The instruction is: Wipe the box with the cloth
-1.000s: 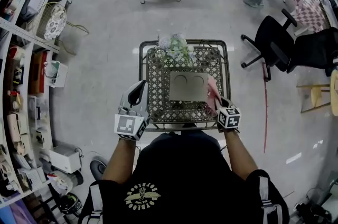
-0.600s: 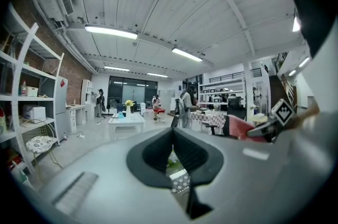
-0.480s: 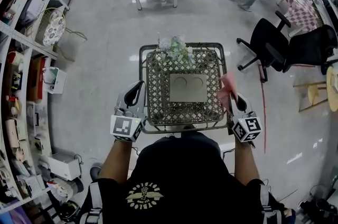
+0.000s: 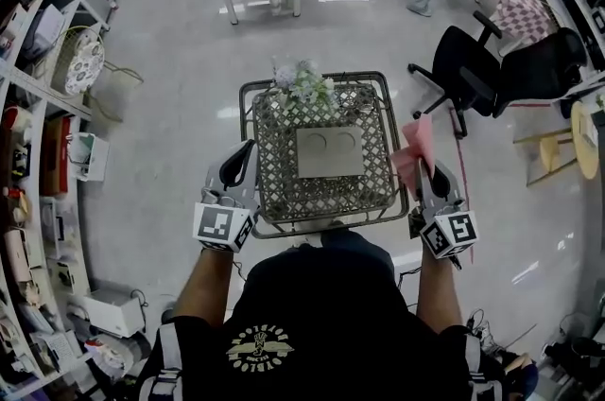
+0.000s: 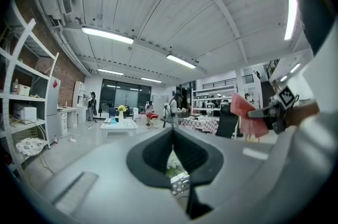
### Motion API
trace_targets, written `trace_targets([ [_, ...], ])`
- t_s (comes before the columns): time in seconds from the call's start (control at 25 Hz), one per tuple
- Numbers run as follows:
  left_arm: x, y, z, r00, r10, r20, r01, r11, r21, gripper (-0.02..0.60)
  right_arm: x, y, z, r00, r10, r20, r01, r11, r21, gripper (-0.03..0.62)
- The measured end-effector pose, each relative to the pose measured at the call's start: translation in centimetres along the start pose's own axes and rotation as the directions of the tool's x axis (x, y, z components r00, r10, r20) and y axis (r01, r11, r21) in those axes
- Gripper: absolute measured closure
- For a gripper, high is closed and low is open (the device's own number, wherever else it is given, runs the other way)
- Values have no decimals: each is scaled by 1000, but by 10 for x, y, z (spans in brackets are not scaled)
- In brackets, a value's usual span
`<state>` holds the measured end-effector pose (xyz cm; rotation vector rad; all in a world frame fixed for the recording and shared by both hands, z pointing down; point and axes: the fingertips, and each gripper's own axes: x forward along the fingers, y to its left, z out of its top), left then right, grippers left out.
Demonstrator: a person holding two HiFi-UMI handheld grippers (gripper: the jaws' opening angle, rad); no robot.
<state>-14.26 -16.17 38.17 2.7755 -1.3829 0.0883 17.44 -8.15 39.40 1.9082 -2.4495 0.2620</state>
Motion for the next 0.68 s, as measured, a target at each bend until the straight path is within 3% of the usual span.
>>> trace_targets([
  [0.24,-1,-8,5,1000,-8,3,8,1000,-1,581,-11,0,6,1000,14,-2,-14,1000,2,577],
  [0.68,30,-45,14,1000,30,3,-30,1000,2,581,-3,-39,14,997,72,2,-72,997,-12,577],
])
